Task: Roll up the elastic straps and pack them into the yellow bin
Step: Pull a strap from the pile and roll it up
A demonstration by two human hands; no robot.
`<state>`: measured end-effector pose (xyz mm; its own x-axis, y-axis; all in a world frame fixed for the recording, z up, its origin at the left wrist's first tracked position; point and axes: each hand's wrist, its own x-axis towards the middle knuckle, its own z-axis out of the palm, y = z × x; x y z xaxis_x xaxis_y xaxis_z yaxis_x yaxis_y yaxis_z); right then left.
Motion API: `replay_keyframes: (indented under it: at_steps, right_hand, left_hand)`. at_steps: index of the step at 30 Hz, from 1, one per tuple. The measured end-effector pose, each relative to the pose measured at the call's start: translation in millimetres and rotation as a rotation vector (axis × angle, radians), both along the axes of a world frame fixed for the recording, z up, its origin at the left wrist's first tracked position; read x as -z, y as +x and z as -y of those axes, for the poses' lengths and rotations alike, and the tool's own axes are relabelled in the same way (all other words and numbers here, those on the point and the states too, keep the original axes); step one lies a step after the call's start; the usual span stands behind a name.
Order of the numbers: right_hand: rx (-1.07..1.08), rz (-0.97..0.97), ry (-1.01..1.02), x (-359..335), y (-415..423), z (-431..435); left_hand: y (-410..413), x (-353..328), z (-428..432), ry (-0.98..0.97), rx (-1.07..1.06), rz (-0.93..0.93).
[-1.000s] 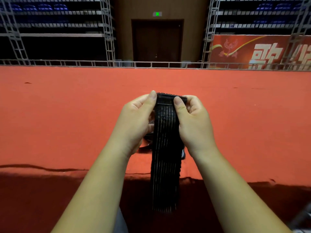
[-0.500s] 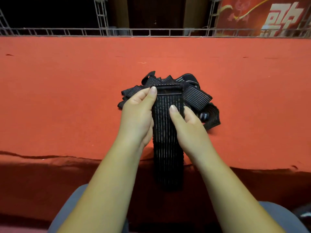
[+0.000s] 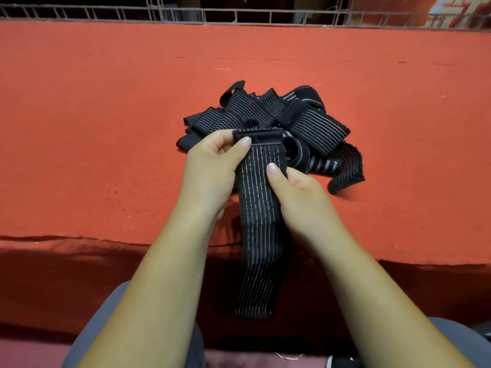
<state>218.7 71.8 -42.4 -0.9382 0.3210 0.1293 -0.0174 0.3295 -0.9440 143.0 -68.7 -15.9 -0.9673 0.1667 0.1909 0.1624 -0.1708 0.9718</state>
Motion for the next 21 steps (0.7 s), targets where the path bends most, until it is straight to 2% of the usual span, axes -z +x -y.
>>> replay_keyframes:
  at_steps: [2, 7, 12, 18, 21]
  right_hand:
    - [-0.049, 0.023, -0.033, -1.0, 2.7, -2.8]
    - [-0.077, -0.119, -0.256, -10.7, 9.7, -15.4]
    - [-0.089, -0.220, -0.172, -14.4, 12.0, -22.1]
    - [-0.080, -0.242, -0.123, -9.9, 10.5, -19.1]
    - [-0.111, -0.183, -0.145, -8.2, 11.4, -21.2]
  left_hand:
    - [1.9, 1.1, 3.4, -0.012, 0.007, 0.004]
    - [14.4, 3.6, 7.4, -0.022, 0.120, -0.006]
    - [24.5, 5.6, 14.1, -0.090, 0.218, -0.058]
    - [30.1, 5.3, 18.5, -0.110, 0.212, -0.119]
    - [28.4, 8.4, 18.7, -0.104, 0.215, -0.147]
